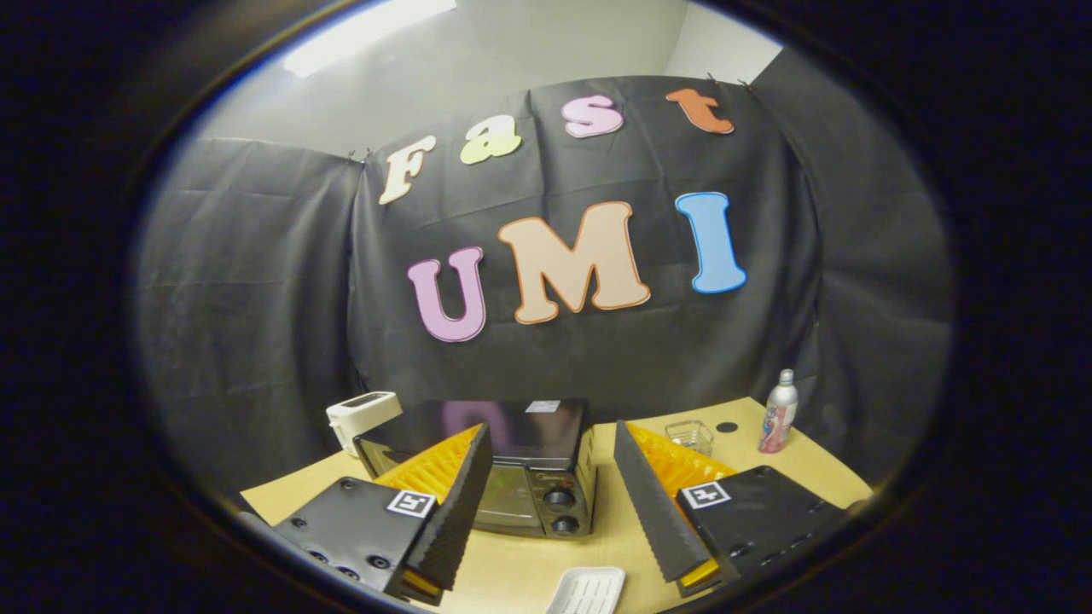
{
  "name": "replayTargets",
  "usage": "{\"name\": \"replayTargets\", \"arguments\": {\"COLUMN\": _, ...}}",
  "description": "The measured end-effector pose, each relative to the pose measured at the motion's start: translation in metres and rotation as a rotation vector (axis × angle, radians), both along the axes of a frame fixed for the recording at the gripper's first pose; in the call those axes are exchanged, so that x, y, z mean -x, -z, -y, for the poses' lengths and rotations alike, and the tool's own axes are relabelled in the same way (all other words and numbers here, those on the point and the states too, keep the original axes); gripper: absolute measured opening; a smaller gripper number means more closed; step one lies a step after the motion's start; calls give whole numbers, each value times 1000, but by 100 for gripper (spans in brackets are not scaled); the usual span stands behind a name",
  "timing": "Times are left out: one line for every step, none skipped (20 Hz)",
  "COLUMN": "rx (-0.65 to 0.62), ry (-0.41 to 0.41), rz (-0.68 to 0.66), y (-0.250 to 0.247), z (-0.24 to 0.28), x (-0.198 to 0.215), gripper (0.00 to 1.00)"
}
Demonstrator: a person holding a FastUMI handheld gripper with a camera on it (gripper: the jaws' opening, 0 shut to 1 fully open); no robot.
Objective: Open the toaster oven, put the food inside, and close the toaster oven door.
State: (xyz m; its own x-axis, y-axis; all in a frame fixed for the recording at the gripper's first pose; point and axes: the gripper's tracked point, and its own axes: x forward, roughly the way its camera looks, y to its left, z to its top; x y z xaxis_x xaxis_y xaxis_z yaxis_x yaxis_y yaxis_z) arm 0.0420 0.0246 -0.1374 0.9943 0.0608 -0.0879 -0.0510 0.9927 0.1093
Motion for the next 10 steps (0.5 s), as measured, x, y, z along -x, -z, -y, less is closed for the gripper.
{"name": "replayTargets", "arguments": {"rx": 14, "ry": 22, "rz": 6, "y": -4, "z": 11, "x": 3, "gripper": 89}}
{"name": "replayTargets", "arguments": {"rx": 21, "ry": 38, "rz": 11, "y": -9, "z": 19, "x": 5, "gripper": 89}}
{"name": "replayTargets", "arguments": {"rx": 20, "ry": 47, "rz": 15, "y": -12, "z": 23, "x": 8, "gripper": 89}}
{"name": "replayTargets", "arguments": {"rx": 16, "ry": 49, "rz": 17, "y": -15, "z": 26, "x": 11, "gripper": 89}}
{"name": "replayTargets", "arguments": {"rx": 10, "ry": 51, "rz": 22, "y": -18, "z": 29, "x": 13, "gripper": 89}}
{"name": "replayTargets", "arguments": {"rx": 5, "ry": 54, "rz": 28, "y": -21, "z": 33, "x": 16, "gripper": 89}}
{"name": "replayTargets", "arguments": {"rx": -1, "ry": 57, "rz": 36, "y": -23, "z": 35, "x": 18, "gripper": 89}}
{"name": "replayTargets", "arguments": {"rx": -6, "ry": 59, "rz": 41, "y": -26, "z": 37, "x": 20, "gripper": 89}}
{"name": "replayTargets", "arguments": {"rx": -7, "ry": 60, "rz": 47, "y": -28, "z": 38, "x": 22, "gripper": 89}}
{"name": "replayTargets", "arguments": {"rx": -5, "ry": 63, "rz": 53, "y": -30, "z": 40, "x": 22, "gripper": 89}}
